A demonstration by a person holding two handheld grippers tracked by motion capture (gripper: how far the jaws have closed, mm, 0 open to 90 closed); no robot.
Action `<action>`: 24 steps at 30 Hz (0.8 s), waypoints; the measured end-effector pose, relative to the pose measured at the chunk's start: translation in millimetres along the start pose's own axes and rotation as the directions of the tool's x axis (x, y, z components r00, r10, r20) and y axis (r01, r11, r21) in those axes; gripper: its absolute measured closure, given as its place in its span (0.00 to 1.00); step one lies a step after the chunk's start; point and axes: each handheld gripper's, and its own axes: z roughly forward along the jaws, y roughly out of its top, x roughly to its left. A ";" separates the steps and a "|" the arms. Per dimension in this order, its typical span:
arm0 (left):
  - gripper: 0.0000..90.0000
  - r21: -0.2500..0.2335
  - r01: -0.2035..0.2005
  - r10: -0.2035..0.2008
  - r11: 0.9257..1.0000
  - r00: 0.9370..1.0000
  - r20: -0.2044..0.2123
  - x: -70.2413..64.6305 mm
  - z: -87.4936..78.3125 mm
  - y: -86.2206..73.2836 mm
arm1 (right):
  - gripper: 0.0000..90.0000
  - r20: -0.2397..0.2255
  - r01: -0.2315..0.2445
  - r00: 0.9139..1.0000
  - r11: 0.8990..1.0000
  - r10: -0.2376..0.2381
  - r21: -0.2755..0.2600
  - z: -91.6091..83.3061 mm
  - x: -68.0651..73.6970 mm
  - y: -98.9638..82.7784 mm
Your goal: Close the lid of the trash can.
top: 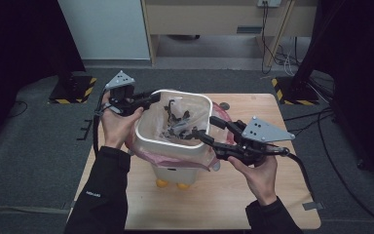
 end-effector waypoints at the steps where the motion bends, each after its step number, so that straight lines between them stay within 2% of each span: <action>1: 0.81 0.004 0.004 -0.004 1.000 1.000 0.002 1.4 0.8 -1.9 | 0.49 0.000 0.002 1.000 1.000 -0.002 0.006 1.2 0.1 -1.0; 3: 0.81 -0.003 0.014 -0.014 1.000 1.000 0.009 3.1 1.5 -4.5 | 0.50 0.001 0.002 1.000 1.000 -0.002 0.004 3.4 -0.1 -3.8; 7: 0.80 -0.006 0.011 -0.011 1.000 1.000 0.007 0.8 0.9 -4.2 | 0.49 -0.004 -0.025 1.000 0.999 0.025 -0.040 2.3 -1.5 -10.3; 9: 0.77 -0.052 0.010 -0.010 0.999 1.000 0.012 0.4 -1.9 -4.3 | 0.41 0.015 -0.035 0.999 0.999 0.035 -0.019 -0.8 -1.4 -8.6; 10: 0.71 -0.081 0.018 -0.017 0.997 1.000 0.013 0.7 -4.6 -4.6 | 0.41 0.030 -0.026 0.999 0.999 0.027 -0.019 -2.6 -2.2 -7.8; 13: 0.62 -0.144 0.033 -0.031 0.989 0.999 0.015 1.8 -16.3 -5.9 | 0.37 0.065 -0.013 0.998 0.999 0.016 -0.033 -12.4 -6.5 -5.4; 17: 0.52 -0.191 0.032 -0.032 0.981 0.999 0.004 2.4 -33.9 -13.4 | 0.33 0.108 -0.041 0.993 0.997 0.047 -0.058 -27.3 -16.1 -8.2; 21: 0.44 -0.215 0.020 -0.026 0.976 0.999 -0.024 4.7 -52.1 -27.0 | 0.31 0.153 -0.068 0.985 0.996 0.076 -0.058 -40.4 -26.2 -21.0; 24: 0.39 -0.248 0.038 -0.051 0.968 0.998 -0.046 7.7 -69.3 -40.1 | 0.30 0.183 -0.085 0.979 0.995 0.092 -0.043 -49.1 -34.0 -34.0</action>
